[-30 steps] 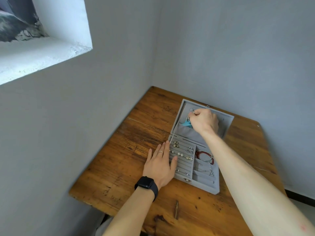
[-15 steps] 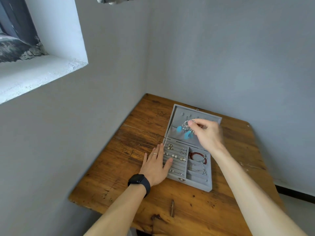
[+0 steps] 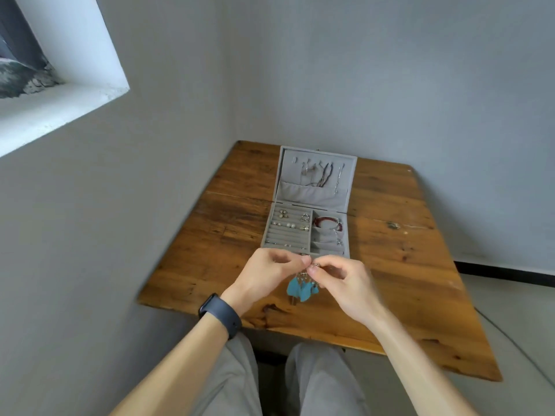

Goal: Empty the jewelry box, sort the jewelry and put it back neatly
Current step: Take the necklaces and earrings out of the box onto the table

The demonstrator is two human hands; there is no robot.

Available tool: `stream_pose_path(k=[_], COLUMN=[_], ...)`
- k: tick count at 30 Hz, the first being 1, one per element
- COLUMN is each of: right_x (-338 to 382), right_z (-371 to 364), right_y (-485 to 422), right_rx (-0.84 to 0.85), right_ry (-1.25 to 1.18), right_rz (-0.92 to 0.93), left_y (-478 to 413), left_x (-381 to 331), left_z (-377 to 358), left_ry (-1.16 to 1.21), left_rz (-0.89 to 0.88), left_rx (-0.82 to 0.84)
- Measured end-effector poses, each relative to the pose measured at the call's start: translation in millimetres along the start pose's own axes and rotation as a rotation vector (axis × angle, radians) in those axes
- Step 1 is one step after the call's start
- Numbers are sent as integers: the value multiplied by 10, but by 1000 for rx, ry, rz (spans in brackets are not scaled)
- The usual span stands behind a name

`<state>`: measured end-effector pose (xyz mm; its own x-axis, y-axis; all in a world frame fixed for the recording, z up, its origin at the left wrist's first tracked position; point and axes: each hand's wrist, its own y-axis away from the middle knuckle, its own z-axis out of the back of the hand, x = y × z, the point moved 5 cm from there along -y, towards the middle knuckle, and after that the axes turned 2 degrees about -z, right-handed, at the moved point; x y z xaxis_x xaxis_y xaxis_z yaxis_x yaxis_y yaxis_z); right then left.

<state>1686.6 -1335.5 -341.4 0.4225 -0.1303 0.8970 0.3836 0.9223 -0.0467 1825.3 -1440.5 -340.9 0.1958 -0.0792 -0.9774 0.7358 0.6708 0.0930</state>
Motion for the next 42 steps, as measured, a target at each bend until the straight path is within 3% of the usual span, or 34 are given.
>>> stream_pose_path(k=[15, 30, 38, 42], right_x=[-244, -378, -404, -441], right_z=[-118, 47, 32, 21], right_y=[502, 569, 531, 497], right_rx=[-132, -112, -115, -113], right_ry=[-232, -270, -316, -309], right_rz=[-182, -297, -289, -299], left_y=[308, 287, 296, 262], left_x=[277, 309, 360, 392], left_z=[-175, -169, -216, -208], left_ry=[231, 369, 719, 742], left_rz=[187, 195, 290, 272], left_rx=[-37, -3, 19, 5])
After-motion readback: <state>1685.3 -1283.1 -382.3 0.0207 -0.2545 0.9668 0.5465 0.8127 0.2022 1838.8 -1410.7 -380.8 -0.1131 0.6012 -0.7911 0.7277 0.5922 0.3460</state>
